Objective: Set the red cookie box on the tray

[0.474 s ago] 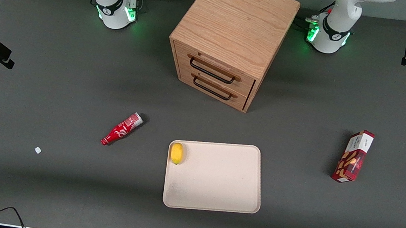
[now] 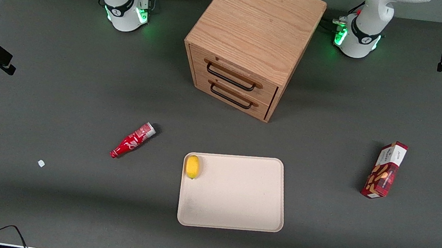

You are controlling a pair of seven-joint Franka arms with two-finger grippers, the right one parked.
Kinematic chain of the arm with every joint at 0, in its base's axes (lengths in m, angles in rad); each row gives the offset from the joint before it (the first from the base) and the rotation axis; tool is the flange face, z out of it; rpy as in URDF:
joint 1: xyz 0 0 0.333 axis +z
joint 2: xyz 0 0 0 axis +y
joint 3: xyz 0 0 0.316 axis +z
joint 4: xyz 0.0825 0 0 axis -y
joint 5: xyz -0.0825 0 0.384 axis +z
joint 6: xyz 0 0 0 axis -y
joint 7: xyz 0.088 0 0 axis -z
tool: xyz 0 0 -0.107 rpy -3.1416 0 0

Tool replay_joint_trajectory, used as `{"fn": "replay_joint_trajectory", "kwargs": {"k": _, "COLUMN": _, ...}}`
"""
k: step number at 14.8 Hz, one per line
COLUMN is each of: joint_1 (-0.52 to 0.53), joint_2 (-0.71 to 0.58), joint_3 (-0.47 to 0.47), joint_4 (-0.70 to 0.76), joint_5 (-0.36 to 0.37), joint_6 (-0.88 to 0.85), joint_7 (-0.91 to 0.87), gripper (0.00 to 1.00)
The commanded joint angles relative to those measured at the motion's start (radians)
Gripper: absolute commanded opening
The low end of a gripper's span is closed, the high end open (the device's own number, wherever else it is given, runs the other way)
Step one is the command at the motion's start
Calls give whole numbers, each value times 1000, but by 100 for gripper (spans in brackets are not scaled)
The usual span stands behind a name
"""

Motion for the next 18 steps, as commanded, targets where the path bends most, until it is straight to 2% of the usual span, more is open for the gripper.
{"fn": "replay_joint_trajectory", "kwargs": {"k": 1, "joint_1": -7, "joint_2": 10, "joint_3": -1, "joint_4": 29, "joint_5": 15, "joint_6": -23, "joint_7": -19, "gripper": 100}}
{"fn": "replay_joint_trajectory", "kwargs": {"k": 6, "joint_1": -4, "joint_2": 23, "joint_3": 1, "joint_4": 63, "joint_5": 12, "joint_6": -19, "joint_7": -13, "gripper": 100}}
{"fn": "replay_joint_trajectory", "kwargs": {"k": 11, "joint_1": 6, "joint_2": 217, "joint_3": 19, "joint_4": 319, "joint_5": 13, "joint_6": -69, "joint_7": 105, "gripper": 100}}
{"fn": "replay_joint_trajectory", "kwargs": {"k": 16, "joint_1": 7, "joint_2": 338, "joint_3": 76, "joint_4": 315, "joint_5": 15, "joint_6": -24, "joint_7": 315, "gripper": 100}}
{"fn": "replay_joint_trajectory", "kwargs": {"k": 18, "joint_1": 7, "joint_2": 374, "joint_3": 81, "joint_4": 241, "joint_5": 10, "joint_6": 50, "joint_7": 352, "gripper": 100}}
